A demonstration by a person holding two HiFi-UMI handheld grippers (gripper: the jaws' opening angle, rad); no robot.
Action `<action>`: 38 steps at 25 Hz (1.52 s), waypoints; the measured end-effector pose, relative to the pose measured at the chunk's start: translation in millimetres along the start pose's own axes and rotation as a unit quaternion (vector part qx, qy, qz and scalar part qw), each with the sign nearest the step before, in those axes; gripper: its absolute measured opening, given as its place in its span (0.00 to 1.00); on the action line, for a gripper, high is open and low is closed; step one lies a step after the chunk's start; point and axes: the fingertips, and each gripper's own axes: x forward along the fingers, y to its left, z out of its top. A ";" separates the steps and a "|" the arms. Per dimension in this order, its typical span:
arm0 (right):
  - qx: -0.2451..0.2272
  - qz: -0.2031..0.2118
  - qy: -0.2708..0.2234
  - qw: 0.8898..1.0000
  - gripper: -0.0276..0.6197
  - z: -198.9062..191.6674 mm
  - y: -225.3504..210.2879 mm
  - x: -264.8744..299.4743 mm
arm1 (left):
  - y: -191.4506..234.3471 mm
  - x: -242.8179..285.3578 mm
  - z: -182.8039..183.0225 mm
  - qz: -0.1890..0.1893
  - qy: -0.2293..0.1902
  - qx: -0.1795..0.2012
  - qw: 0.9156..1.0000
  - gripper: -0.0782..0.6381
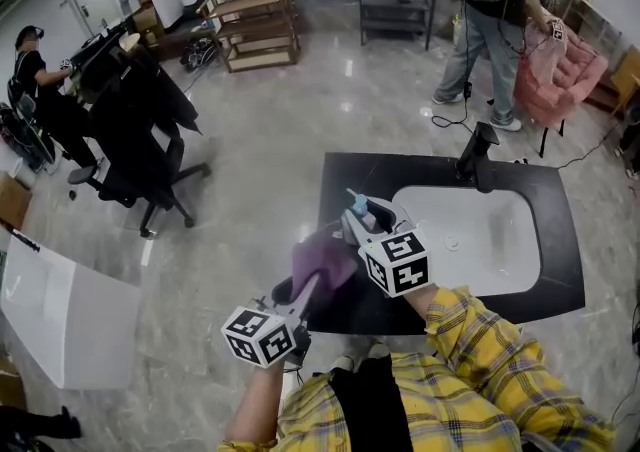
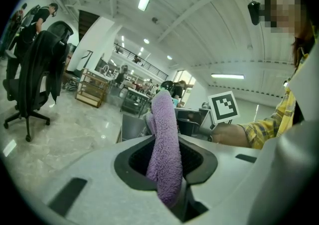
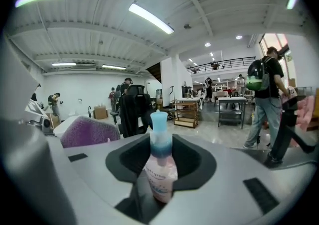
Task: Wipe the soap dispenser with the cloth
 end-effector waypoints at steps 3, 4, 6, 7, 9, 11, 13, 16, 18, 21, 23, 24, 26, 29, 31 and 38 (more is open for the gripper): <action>0.006 -0.015 0.002 1.000 0.23 0.8 -0.1 0.3 | -3.4 3.1 2.0 -0.005 -0.001 0.003 1.000 0.21; 0.008 -0.014 0.003 1.000 0.23 1.0 1.3 0.7 | -4.4 4.1 2.6 -0.006 -0.001 0.004 1.000 0.22; 0.026 0.003 0.006 1.000 0.23 0.0 5.6 1.3 | -5.0 5.1 4.1 -0.009 -0.001 0.006 1.000 0.21; 0.039 0.015 0.008 0.999 0.33 -1.0 7.4 0.1 | -4.5 5.3 5.2 -0.010 -0.002 0.009 1.000 0.22; 0.051 0.036 0.003 0.998 0.43 -1.4 8.4 -8.0 | -3.2 6.3 7.8 -0.011 -0.003 0.017 1.000 0.21; 0.044 0.055 -0.013 0.997 0.44 0.8 8.6 -22.6 | -2.9 8.3 10.6 -0.014 -0.004 0.032 0.999 0.22; 0.036 0.065 -0.034 0.997 0.44 3.6 6.2 -39.2 | -3.8 10.7 13.9 -0.018 -0.004 0.048 0.999 0.21; 0.054 0.050 -0.062 0.995 0.44 4.5 -11.3 -59.5 | -7.1 17.0 20.3 -0.029 -0.011 0.071 0.997 0.21; 0.080 0.027 -0.068 0.994 0.44 0.4 -27.8 -68.0 | -10.9 22.1 25.6 -0.035 -0.023 0.084 0.996 0.21; 0.113 -0.004 -0.070 0.991 0.44 -7.2 -46.9 -78.9 | -17.8 32.2 33.8 -0.043 -0.049 0.081 0.995 0.21; 0.121 -0.016 -0.070 0.990 0.44 -11.0 -53.9 -87.0 | -23.3 41.5 33.9 -0.050 -0.056 0.063 0.995 0.22; 0.122 -0.020 -0.069 0.990 0.44 -13.0 -56.2 -90.8 | -25.6 46.1 31.7 -0.052 -0.056 0.056 0.996 0.21; 0.124 -0.027 -0.067 0.990 0.44 -17.0 -60.5 -97.0 | -28.7 54.0 24.2 -0.053 -0.048 0.054 0.996 0.22; 0.134 -0.037 -0.065 0.988 0.44 -23.3 -68.0 -104.3 | -29.1 62.3 9.5 -0.052 -0.026 0.070 0.996 0.21; 0.138 -0.042 -0.063 0.988 0.44 -28.0 -71.5 -108.5 | -26.8 66.5 1.3 -0.049 -0.014 0.073 0.996 0.21; 0.140 -0.031 -0.050 0.988 0.44 -37.5 -63.1 -110.2 | -20.1 81.7 -15.2 -0.045 0.036 0.095 0.994 0.21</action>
